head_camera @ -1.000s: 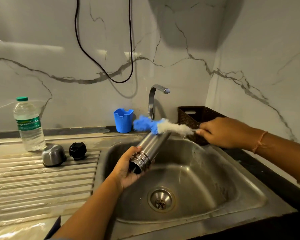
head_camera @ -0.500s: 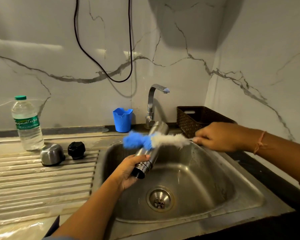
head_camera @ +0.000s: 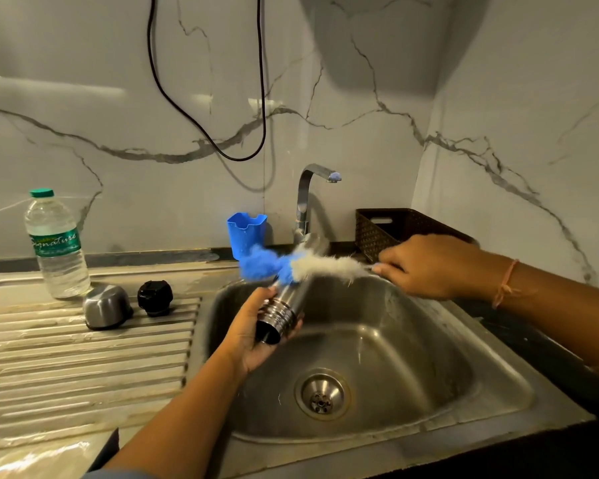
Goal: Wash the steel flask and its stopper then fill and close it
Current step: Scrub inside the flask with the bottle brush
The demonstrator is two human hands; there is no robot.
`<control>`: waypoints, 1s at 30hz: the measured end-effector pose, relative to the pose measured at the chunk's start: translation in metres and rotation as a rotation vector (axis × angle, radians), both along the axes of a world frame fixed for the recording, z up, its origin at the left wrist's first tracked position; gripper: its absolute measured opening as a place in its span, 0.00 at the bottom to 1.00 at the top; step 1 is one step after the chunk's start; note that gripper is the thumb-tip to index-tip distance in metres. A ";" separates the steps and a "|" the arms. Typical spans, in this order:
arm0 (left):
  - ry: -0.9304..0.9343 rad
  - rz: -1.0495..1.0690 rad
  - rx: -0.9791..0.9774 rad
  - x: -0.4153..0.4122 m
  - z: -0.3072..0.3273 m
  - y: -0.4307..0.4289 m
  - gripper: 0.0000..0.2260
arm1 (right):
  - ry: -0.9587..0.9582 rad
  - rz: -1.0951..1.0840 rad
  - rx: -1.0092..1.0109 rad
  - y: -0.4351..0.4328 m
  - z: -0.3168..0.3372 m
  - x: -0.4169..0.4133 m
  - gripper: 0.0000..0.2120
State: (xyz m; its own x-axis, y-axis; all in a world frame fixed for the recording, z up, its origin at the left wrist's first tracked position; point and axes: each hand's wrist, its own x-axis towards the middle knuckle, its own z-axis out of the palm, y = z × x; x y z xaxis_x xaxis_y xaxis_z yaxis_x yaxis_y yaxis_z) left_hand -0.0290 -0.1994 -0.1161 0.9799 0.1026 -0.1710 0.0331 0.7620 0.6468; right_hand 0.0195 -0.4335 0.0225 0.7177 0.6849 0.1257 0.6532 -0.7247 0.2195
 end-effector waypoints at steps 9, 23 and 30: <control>-0.034 -0.066 0.076 0.004 -0.004 0.008 0.48 | -0.058 -0.113 0.053 -0.007 0.014 0.032 0.16; -0.012 -0.037 0.347 -0.002 0.000 -0.004 0.30 | -0.189 -0.140 -0.027 -0.029 0.002 0.034 0.15; 0.020 -0.026 0.091 0.000 -0.004 0.004 0.28 | -0.106 0.042 0.017 -0.020 -0.021 0.006 0.13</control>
